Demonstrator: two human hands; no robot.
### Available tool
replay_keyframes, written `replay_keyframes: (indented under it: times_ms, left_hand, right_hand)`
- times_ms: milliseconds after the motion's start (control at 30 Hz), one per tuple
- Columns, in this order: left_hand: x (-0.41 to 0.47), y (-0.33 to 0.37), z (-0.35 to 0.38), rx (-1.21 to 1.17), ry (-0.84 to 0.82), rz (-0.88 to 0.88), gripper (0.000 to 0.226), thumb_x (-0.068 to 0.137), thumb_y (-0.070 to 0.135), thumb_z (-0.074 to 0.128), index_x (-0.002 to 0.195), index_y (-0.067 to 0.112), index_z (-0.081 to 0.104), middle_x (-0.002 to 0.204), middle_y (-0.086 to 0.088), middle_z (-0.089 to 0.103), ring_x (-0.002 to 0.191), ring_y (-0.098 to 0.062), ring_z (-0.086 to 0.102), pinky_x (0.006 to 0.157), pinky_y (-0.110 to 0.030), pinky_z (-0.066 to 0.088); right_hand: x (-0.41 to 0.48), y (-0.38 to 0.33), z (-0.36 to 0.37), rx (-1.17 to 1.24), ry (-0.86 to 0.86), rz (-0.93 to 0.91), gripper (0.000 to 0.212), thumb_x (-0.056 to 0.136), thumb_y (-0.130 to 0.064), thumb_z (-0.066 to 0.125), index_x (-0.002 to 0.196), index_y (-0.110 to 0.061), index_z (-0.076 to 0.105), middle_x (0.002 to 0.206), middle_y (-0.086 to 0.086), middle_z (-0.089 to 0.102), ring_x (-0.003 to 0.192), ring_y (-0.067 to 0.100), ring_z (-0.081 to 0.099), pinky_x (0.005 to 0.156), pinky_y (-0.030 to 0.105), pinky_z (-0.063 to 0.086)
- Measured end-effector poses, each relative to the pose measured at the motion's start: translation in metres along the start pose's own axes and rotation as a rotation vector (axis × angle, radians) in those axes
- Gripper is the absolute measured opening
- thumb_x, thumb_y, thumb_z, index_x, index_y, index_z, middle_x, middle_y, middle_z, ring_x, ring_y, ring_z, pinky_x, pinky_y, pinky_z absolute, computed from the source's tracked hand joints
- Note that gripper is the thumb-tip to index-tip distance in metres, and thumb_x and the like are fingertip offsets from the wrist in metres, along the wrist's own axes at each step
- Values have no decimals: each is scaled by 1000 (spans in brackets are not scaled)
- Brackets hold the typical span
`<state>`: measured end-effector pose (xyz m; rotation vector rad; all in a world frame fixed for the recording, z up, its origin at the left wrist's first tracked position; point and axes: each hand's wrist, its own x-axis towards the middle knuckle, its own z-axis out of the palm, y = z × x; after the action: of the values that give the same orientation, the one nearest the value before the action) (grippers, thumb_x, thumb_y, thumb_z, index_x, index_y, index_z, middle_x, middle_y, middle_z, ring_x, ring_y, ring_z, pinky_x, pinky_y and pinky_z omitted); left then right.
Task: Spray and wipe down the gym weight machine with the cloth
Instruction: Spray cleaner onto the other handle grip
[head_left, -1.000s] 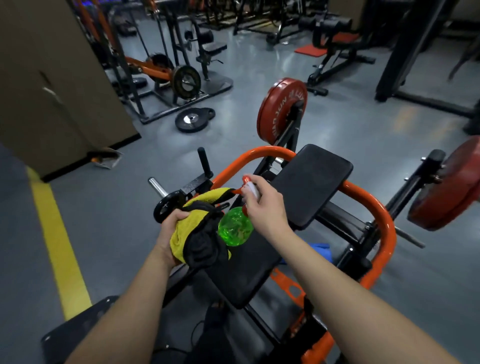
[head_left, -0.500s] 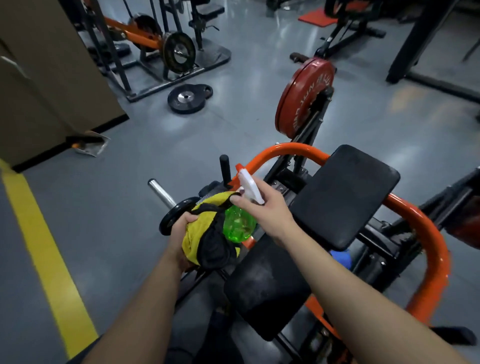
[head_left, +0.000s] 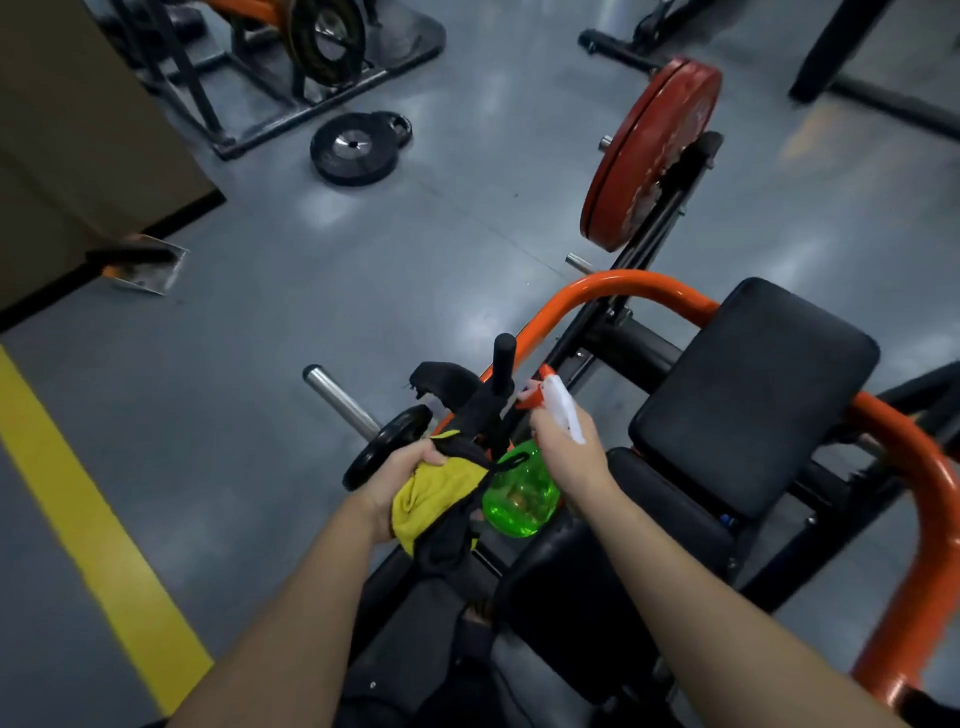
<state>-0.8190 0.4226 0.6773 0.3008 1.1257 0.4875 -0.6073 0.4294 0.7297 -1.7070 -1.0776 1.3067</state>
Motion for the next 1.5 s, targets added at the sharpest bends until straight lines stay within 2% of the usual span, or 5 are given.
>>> replay_keyframes:
  times_ms: [167,400,933,1233,1500]
  left_hand:
    - [1,2,-36,-96,134,87,81,62,29,71,134,-7,57,117,-33,64,99,-43,64,93,-48,53]
    - [-15,-10,-50,-277,206,326,75,59,29,73,126,-1,58,104,-26,63,83,-37,69,76,-40,61]
    - [-63,-79,-43,-363,551,357,79,70,26,64,144,5,49,113,-30,66,82,-39,71,67,-44,61]
    - [-94,-121,-66,-395,655,364,36,89,23,50,110,-1,67,88,-20,73,77,-36,67,81,-43,52]
    - [-95,-126,-62,-404,656,325,38,93,24,49,113,-3,67,89,-20,73,76,-35,68,80,-42,52]
  right_hand:
    - [0,16,2,-197,-21,77,31,93,-14,50,108,-32,70,101,-8,69,85,11,64,74,27,52]
    - [0,34,-5,-162,77,128,15,92,-13,54,88,-9,68,87,11,71,66,16,60,47,13,44]
    - [4,97,24,-715,-421,139,23,93,-23,54,109,-15,67,109,11,69,96,33,67,85,40,57]
    - [-6,120,48,-905,-629,216,35,93,-24,53,126,-17,59,117,8,65,105,31,65,90,40,54]
    - [5,116,43,-848,-507,76,21,95,-18,50,111,-16,65,103,9,66,96,33,65,86,42,56]
